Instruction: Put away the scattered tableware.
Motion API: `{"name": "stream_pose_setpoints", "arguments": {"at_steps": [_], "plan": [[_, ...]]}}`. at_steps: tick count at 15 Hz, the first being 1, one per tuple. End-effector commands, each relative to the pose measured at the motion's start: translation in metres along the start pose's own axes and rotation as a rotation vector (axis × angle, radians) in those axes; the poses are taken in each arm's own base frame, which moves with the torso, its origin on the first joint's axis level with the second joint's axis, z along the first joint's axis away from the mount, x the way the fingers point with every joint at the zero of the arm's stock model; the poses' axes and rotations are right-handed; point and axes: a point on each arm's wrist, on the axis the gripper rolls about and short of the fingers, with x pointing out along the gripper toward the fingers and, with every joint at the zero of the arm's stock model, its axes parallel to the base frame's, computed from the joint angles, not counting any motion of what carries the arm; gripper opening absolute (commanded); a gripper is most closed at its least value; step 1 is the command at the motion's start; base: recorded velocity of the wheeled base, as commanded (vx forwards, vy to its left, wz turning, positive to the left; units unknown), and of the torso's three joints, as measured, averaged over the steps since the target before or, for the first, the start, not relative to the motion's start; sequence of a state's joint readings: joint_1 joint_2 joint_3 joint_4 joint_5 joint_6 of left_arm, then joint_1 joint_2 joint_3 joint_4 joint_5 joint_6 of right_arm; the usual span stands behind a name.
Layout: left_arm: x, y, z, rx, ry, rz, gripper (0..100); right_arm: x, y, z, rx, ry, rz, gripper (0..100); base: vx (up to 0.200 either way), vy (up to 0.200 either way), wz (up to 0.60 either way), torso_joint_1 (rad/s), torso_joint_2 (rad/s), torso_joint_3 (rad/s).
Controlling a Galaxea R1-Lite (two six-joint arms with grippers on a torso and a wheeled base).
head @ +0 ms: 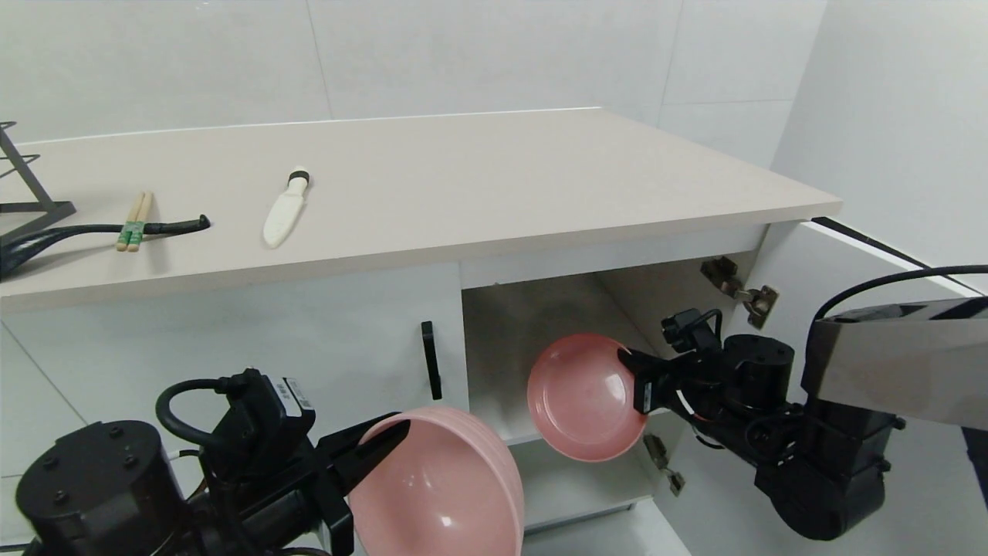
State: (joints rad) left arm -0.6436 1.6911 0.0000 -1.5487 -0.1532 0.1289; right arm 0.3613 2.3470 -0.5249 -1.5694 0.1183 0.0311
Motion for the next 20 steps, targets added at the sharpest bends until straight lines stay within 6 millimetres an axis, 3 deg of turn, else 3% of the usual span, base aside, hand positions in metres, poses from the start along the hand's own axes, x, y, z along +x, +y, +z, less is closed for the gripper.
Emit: {"name": "stream_pose_setpoints", "arguments": {"at_steps": [1,3,6,9,13,20], "plan": [[0.0,0.0,0.0,0.0,-0.001,0.002,0,0.021,-0.008,-0.007,0.068,-0.025,-0.014,0,0.0,0.0,0.0,0.0,0.0,0.0],[0.0,0.002,-0.001,-0.002,0.003,0.011,0,0.033,-0.007,-0.004,0.192,-0.063,-0.002,0,0.0,0.0,0.0,0.0,0.0,0.0],[0.001,0.002,-0.002,-0.003,0.009,0.01,0,0.045,-0.009,-0.023,0.21,-0.03,-0.006,0,0.0,0.0,0.0,0.0,0.0,0.0],[0.001,0.002,-0.002,-0.003,0.009,0.01,0,0.056,0.004,-0.026,0.259,-0.04,0.033,0,0.0,0.0,0.0,0.0,0.0,0.0],[0.001,0.002,-0.002,-0.005,0.011,0.01,0,0.084,0.008,-0.041,0.277,-0.088,-0.025,0,0.0,0.0,0.0,0.0,0.0,0.0],[0.001,0.002,-0.002,-0.003,0.011,0.012,0,0.099,0.014,-0.05,0.309,-0.107,-0.024,0,0.0,0.0,0.0,0.0,0.0,0.0]]}}
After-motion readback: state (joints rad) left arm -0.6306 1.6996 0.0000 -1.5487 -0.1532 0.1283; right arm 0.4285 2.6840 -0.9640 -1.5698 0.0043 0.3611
